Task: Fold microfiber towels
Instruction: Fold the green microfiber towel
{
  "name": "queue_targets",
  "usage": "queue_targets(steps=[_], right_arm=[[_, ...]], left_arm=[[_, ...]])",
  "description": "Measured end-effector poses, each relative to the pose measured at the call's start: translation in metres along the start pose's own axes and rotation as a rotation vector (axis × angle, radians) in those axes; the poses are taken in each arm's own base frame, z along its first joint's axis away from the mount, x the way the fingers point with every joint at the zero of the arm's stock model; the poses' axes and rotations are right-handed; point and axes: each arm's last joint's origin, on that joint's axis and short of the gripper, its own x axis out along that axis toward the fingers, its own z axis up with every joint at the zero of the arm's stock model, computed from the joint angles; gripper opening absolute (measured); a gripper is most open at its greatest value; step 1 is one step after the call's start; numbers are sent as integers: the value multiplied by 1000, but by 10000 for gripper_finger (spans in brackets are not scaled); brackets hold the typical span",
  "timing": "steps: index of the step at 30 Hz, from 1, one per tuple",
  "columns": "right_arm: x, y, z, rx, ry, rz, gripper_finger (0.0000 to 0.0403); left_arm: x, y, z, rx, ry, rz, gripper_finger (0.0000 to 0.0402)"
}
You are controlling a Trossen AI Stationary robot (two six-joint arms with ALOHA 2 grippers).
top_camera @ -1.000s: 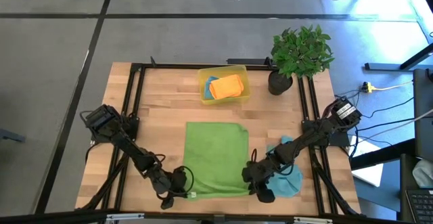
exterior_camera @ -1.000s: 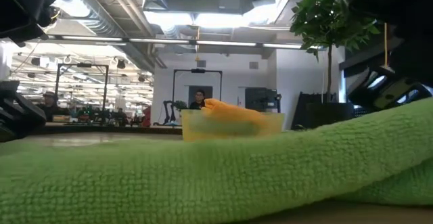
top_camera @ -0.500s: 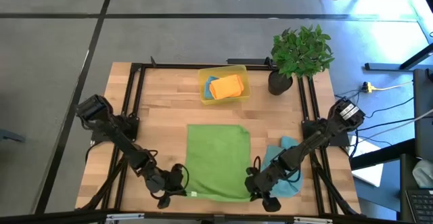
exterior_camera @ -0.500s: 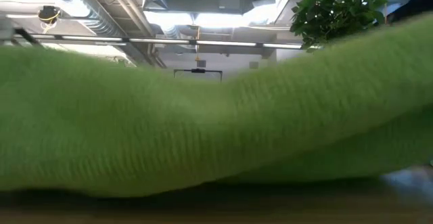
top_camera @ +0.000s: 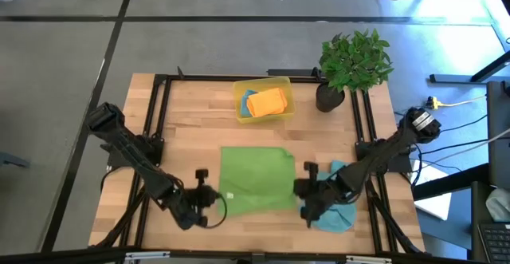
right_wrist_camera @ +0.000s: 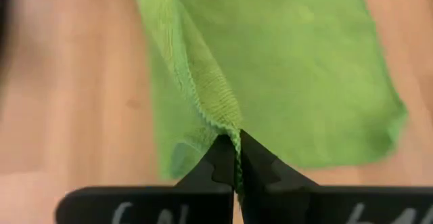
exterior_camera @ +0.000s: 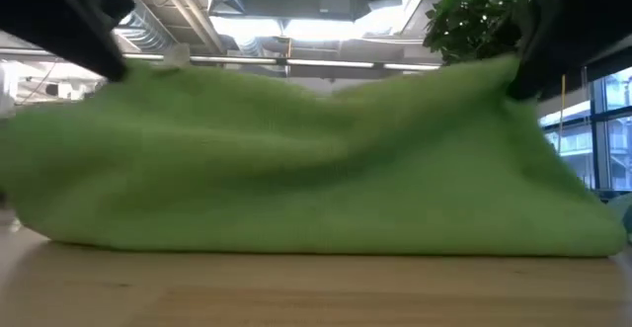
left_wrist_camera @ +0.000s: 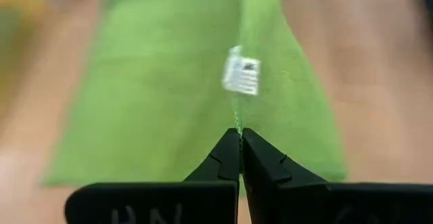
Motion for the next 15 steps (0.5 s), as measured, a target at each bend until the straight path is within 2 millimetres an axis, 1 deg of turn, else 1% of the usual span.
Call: queue_targets(steps=[3, 6, 9, 13, 15], right_arm=[[10, -17, 0, 33, 38, -58, 1], [25, -36, -3, 71, 65, -90, 1], [38, -58, -10, 112, 109, -139, 1], [53, -85, -17, 177, 122, -194, 1], [59, -95, -18, 196, 110, -207, 1]], left_arm=[[1, 20, 3, 6, 10, 108, 0], [6, 41, 0, 17, 38, 220, 0], [17, 63, -5, -12, 74, 292, 0], [36, 92, -19, -47, 145, 385, 0], [46, 104, -25, -59, 170, 398, 0]])
